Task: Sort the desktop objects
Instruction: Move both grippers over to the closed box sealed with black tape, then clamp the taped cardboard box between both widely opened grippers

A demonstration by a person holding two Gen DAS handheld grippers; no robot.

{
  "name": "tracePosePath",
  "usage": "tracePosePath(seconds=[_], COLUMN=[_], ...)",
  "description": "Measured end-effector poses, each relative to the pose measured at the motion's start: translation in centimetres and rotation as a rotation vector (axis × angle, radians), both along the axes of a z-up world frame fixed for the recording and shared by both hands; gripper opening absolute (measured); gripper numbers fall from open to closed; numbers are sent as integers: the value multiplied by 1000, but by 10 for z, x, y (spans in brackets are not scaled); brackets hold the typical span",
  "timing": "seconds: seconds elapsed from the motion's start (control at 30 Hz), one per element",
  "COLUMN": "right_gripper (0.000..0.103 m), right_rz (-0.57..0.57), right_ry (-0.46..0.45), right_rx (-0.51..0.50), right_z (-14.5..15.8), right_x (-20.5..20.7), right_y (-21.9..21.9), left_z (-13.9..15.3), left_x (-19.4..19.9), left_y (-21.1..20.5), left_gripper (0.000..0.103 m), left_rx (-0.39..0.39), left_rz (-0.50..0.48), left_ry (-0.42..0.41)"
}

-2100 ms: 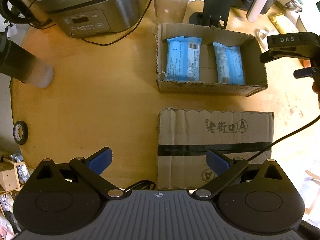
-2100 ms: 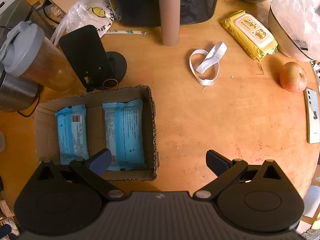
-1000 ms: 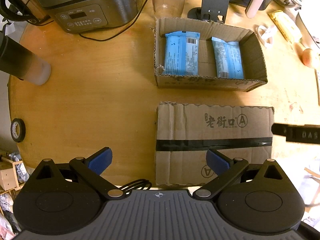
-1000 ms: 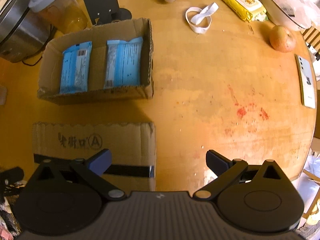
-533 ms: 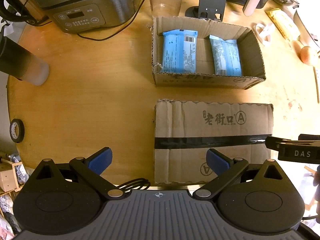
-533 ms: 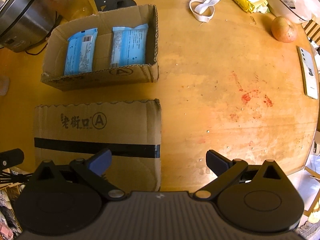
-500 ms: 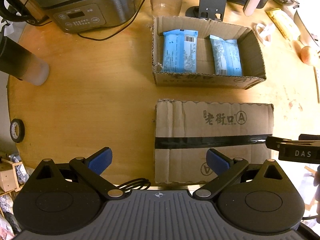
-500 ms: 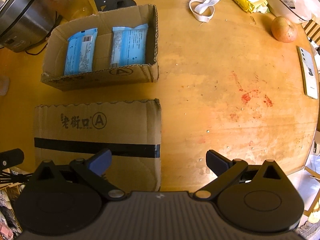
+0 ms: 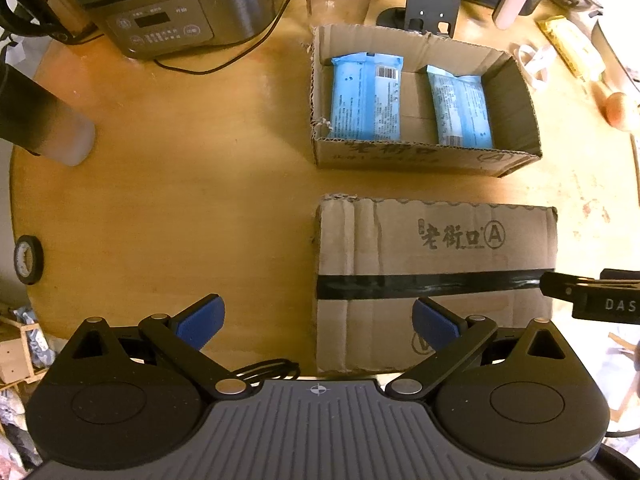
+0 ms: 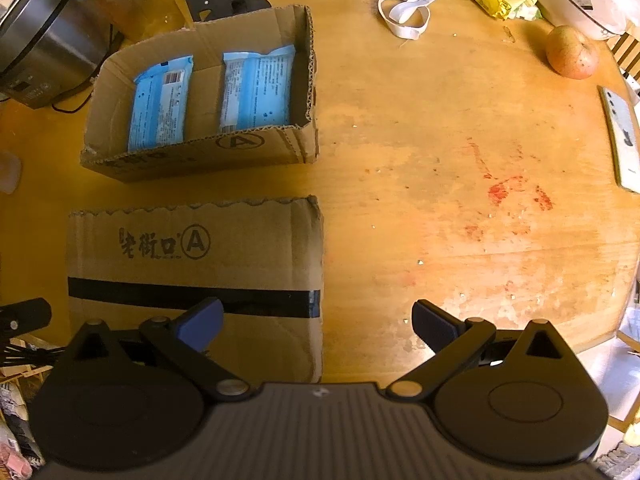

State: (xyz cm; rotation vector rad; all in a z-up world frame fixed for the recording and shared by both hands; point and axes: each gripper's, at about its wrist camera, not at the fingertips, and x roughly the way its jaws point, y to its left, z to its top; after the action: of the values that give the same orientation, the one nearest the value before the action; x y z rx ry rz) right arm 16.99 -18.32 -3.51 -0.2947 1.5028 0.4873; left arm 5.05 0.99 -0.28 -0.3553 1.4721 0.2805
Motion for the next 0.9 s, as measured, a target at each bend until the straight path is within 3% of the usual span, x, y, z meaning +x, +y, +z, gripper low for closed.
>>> tracePosePath(seconds=[0.4, 0.7, 0.9], right_gripper=[103, 103, 103], right_rz=[2, 35, 57], right_ry=[66, 132, 180], right_rx=[135, 360, 441], right_z=[-20, -34, -47], right_x=[6, 15, 16], right_y=[-16, -40, -49], left_z=[-30, -59, -80], left_x=[-9, -25, -34], left_y=[20, 45, 63], left_gripper=[103, 103, 103], left_rx=[-140, -372, -510], left_rz=[-14, 6, 38], left_ry=[-74, -213, -292])
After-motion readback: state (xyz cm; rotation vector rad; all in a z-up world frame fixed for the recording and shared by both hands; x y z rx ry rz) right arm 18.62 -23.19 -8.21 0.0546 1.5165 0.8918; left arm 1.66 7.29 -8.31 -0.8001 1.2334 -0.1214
